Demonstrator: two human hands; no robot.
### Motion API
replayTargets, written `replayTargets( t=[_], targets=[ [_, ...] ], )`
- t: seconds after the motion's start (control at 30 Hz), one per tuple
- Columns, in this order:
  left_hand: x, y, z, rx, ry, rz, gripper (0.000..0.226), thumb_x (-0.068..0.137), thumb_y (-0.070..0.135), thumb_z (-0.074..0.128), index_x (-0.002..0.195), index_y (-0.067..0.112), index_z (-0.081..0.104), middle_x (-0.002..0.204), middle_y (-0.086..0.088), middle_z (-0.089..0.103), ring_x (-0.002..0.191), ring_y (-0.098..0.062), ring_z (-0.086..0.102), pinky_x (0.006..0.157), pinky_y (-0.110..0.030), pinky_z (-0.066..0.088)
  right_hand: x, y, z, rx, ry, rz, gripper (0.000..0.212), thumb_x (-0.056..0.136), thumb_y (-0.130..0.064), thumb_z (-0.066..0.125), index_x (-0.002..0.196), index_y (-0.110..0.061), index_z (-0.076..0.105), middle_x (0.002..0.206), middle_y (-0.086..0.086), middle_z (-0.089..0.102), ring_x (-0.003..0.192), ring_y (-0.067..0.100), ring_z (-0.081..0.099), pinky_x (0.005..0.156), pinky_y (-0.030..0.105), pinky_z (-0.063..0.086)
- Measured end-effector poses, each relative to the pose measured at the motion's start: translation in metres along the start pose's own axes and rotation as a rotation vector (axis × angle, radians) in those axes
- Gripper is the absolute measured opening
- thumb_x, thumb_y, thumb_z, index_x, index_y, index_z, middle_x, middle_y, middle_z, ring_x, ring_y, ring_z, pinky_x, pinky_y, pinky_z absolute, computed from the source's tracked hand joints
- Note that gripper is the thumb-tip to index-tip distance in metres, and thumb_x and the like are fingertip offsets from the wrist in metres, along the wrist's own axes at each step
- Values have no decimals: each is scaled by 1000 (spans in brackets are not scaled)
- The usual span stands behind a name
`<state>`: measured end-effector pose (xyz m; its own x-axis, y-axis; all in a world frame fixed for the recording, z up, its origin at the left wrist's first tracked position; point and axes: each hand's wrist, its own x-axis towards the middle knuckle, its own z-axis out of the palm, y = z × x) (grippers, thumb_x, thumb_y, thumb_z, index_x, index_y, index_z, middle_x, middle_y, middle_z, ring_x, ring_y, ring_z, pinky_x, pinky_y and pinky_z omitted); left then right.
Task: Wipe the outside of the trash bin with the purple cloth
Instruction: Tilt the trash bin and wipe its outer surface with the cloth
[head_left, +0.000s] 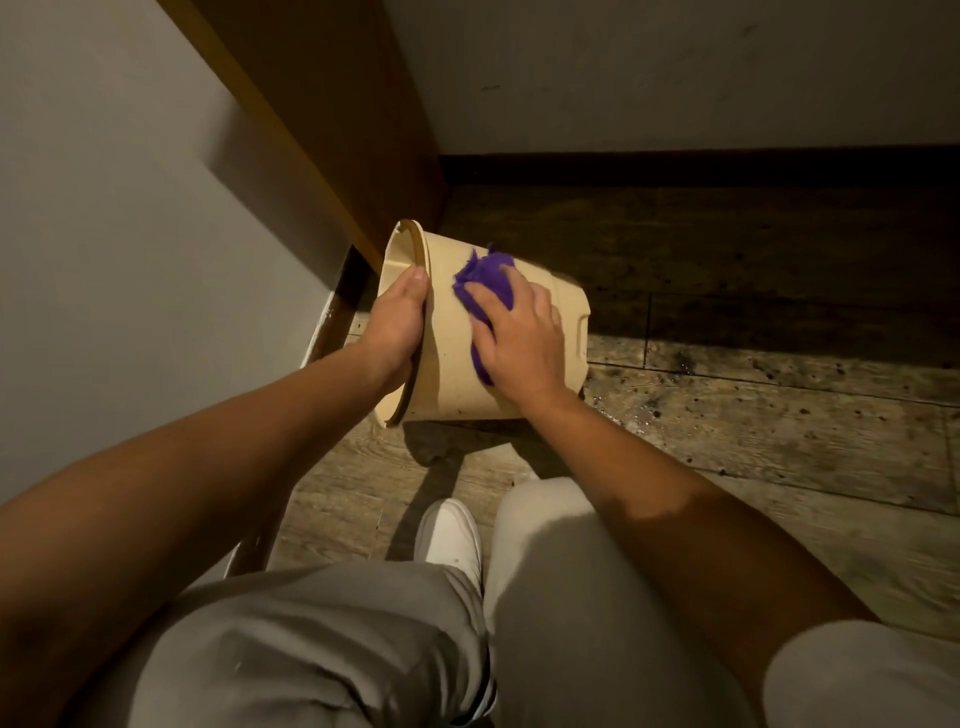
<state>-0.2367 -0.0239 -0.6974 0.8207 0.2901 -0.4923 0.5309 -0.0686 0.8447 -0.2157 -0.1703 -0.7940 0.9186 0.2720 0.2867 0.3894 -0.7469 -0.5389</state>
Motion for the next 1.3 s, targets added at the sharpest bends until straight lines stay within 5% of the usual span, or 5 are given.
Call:
replayTargets(
  t=[0.3,0.63,0.8,1.0,1.3],
  targets=[
    [1,-7,-12,17,71,-12,31,112,44,34,118,38,64,114,-5,73,108,-26,71,75,-35,54,-24,98,-17,9,-66,630,41,103,-31,52,143,-22,52,147,15,43,125,34,50,93,42,48],
    [2,-3,5,135,103,33,47,111,45,37,152,27,50,149,-8,55,138,-32,51,118,-59,38,16,25,-33,143,-8,136,39,102,-45,50,135,-26,58,144,11,50,123,28,50,87,33,42],
    [-5,-10,-3,126,165,57,34,112,39,33,105,32,65,117,-8,66,114,-27,61,107,-47,47,-45,70,-1,32,32,419,30,102,-39,48,127,-25,54,138,14,52,120,31,51,90,43,52],
    [-8,-18,-8,119,186,77,33,112,41,35,103,36,66,110,2,68,107,-17,64,93,-38,48,-71,122,-5,-142,-178,566,37,105,-38,43,133,-17,58,126,19,57,111,35,57,83,42,48],
    [-14,9,5,64,-159,-61,49,109,37,49,156,24,45,147,-10,57,132,-32,57,111,-50,46,14,52,-61,352,99,406,39,101,-42,49,139,-31,56,131,1,55,100,9,51,80,24,38]
  ],
)
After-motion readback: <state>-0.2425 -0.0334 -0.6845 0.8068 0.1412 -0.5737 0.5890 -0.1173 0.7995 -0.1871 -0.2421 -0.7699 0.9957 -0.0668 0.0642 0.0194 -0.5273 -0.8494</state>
